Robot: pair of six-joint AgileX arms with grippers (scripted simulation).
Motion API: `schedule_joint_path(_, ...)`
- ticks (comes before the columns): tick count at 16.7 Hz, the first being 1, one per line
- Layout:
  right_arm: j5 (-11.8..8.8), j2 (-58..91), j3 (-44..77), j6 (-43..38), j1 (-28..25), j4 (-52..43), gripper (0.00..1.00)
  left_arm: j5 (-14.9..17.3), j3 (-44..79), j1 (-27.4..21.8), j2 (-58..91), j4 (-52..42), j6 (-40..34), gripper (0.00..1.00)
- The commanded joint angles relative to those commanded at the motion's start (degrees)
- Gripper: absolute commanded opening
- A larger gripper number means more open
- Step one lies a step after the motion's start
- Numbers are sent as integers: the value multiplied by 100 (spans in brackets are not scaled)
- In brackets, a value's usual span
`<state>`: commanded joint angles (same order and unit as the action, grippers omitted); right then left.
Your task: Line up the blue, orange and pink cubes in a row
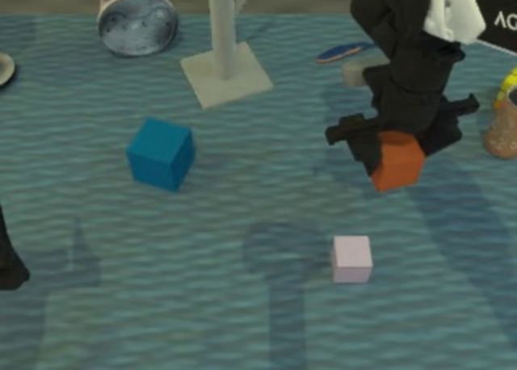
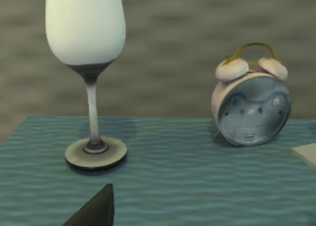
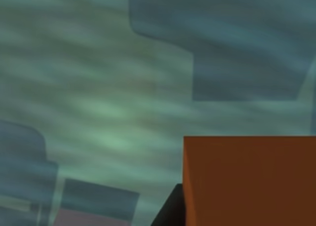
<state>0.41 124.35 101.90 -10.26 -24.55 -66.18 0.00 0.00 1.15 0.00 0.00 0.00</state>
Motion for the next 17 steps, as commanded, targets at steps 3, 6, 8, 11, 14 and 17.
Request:
schedule_joint_path(3,-2,21,-11,-23,20,13,0,0,0,0,0,0,0,100)
schedule_joint_path(6,9,-19,-19,-419,-251,-23,0,0,0,0,0,0,0,100)
schedule_joint_path(8,21,-84,-62,-950,-566,-66,0,0,0,0,0,0,0,100)
schedule_joint_path(11,38,-225,-185,-2028,-1131,-139,0,0,0,0,0,0,0,100)
schedule_joint_path(14,52,-388,-302,-2995,-1667,-186,0,0,0,0,0,0,0,100)
schedule_joint_path(17,64,-531,-382,-3456,-1979,-182,0,0,0,0,0,0,0,100)
